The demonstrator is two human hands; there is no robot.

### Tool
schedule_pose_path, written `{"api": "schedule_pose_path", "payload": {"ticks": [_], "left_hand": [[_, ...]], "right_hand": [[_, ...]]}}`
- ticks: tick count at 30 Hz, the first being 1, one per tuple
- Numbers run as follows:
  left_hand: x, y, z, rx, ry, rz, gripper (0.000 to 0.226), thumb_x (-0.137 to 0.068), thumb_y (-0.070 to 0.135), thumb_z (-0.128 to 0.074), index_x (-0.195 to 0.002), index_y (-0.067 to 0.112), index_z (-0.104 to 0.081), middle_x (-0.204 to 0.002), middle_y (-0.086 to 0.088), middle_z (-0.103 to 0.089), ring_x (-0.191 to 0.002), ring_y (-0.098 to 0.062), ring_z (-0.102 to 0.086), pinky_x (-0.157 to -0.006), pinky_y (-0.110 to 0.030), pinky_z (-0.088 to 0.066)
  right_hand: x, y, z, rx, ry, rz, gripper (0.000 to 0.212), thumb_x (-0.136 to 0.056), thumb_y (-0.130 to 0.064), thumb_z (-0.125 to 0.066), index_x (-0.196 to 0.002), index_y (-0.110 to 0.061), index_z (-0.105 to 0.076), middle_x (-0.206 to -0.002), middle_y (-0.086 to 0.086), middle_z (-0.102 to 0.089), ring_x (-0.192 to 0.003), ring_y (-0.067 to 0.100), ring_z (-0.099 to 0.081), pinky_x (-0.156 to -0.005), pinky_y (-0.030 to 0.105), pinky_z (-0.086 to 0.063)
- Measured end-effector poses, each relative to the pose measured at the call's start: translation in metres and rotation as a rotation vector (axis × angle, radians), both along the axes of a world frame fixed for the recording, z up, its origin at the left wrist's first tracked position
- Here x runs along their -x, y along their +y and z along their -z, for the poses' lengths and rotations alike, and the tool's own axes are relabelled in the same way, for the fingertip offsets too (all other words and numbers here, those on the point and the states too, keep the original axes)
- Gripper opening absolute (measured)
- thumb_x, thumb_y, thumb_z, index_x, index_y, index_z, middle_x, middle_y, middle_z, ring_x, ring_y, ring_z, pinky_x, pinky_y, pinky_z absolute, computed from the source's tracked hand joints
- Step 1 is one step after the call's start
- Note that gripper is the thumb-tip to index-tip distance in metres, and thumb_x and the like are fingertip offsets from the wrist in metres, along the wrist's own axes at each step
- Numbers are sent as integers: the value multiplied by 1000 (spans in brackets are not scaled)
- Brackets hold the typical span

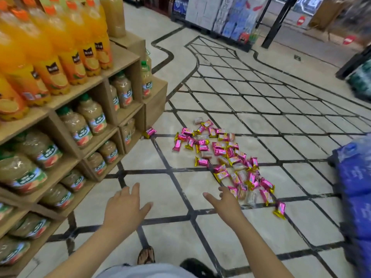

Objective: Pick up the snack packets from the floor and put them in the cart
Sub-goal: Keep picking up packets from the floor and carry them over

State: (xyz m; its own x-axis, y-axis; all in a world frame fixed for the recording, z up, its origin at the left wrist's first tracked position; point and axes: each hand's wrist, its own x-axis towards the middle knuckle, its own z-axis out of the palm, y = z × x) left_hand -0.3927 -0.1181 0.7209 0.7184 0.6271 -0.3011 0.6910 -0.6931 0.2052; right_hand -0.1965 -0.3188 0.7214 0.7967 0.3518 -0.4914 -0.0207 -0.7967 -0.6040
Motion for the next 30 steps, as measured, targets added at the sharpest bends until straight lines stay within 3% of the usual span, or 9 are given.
{"api": "schedule_pose_path", "payload": {"ticks": [6,10,11,14,16,18,20,24,30], "left_hand": [[-50,43,1,49,21,25,78,-93,66,-34,-153,19,-18,-143,-3,-47,-125,-22,-51,-93,-30,-48],[-98,77,8,48,29,26,80,-93,67,-33,-154,17,-15,-143,-5,-46,-125,-22,-50,-93,-32,-49],[-112,85,10,44,33,21,80,-93,67,-33,-154,17,-16,-145,-5,-45,-126,-23,-50,-94,-32,-48],[-164,113,17,42,39,24,79,-93,67,-34,-153,18,-19,-146,-5,-45,-129,-22,-48,-97,-33,-48],[-202,134,24,36,63,19,80,-92,67,-35,-153,18,-21,-145,-6,-45,-128,-23,-48,-97,-34,-47],[-241,155,28,17,95,10,81,-91,69,-38,-152,17,-26,-141,-6,-49,-125,-25,-50,-94,-35,-46],[-280,176,28,17,136,8,82,-90,69,-40,-151,16,-29,-137,-7,-51,-124,-26,-51,-93,-36,-46],[-360,214,26,25,209,47,80,-91,70,-35,-151,18,-24,-140,-5,-46,-129,-23,-46,-95,-33,-45],[-470,263,51,35,299,171,80,-92,69,-34,-152,17,-21,-144,-8,-42,-134,-26,-40,-103,-35,-40]], "right_hand": [[-45,28,5,30,53,58,77,-88,-49,-65,-145,-7,-36,-144,14,-46,-129,27,-48,-88,28,-41],[-96,54,19,95,33,16,75,-88,-50,-64,-143,-5,-38,-130,11,-55,-109,23,-55,-73,25,-42],[-112,63,23,101,29,9,76,-88,-51,-64,-143,-6,-38,-130,10,-55,-109,23,-55,-75,25,-44],[-168,97,30,70,30,-5,84,-86,-55,-64,-148,-9,-32,-148,10,-44,-133,27,-45,-98,35,-42],[-209,124,37,77,13,-52,79,-86,-55,-63,-146,-11,-37,-145,9,-46,-132,28,-46,-97,33,-42],[-252,151,47,119,-45,-130,68,-84,-58,-63,-133,-11,-51,-129,8,-58,-119,27,-55,-87,32,-47],[-293,173,57,194,-93,-212,69,-84,-60,-62,-128,-9,-51,-117,10,-61,-108,27,-58,-78,33,-48],[-363,203,63,369,-156,-390,72,-90,-59,-55,-139,-9,-40,-130,11,-53,-121,27,-49,-96,35,-46],[-458,229,112,501,-134,-516,74,-92,-63,-46,-144,-11,-36,-137,10,-50,-128,27,-44,-104,34,-39]]}}
